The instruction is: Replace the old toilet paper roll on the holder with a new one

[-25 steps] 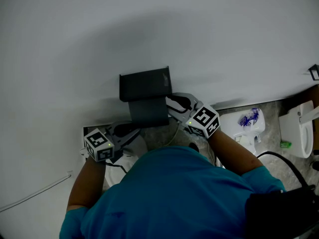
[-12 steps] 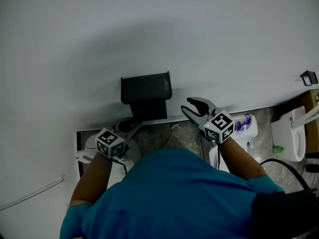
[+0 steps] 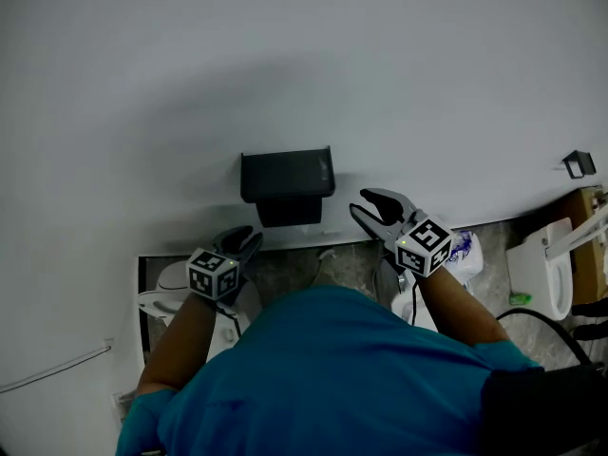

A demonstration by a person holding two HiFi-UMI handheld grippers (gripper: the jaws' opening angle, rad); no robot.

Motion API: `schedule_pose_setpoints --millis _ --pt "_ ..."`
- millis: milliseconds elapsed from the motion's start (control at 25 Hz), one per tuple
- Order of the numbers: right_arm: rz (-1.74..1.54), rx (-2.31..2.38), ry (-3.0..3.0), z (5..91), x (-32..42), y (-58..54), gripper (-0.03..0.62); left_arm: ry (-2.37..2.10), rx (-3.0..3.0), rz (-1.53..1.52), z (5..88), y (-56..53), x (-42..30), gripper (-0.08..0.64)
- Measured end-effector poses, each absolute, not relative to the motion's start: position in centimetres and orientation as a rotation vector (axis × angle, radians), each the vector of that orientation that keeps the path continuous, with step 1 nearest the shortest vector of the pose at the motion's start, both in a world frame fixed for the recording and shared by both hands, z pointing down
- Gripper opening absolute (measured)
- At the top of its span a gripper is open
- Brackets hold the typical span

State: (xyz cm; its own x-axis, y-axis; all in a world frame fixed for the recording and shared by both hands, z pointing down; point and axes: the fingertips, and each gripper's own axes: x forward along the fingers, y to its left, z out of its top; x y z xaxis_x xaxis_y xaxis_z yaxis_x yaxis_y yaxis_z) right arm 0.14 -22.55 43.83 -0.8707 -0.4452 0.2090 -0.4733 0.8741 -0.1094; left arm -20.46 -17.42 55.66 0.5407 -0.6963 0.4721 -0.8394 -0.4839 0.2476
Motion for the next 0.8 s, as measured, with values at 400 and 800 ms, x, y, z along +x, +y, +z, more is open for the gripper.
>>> schedule_pose_setpoints --millis 400,800 --pt "0.211 0.724 -3.011 36.6 -0.2 -23.3 0.116 -1.613 2.477 -0.049 36.8 -16.8 -27.7 0.055" --pt "0.225 0.708 -3.07 29.9 -2.1 -23.5 0.003 -1.628 2.548 -0.224 28.3 -16.9 -23.9 0.008"
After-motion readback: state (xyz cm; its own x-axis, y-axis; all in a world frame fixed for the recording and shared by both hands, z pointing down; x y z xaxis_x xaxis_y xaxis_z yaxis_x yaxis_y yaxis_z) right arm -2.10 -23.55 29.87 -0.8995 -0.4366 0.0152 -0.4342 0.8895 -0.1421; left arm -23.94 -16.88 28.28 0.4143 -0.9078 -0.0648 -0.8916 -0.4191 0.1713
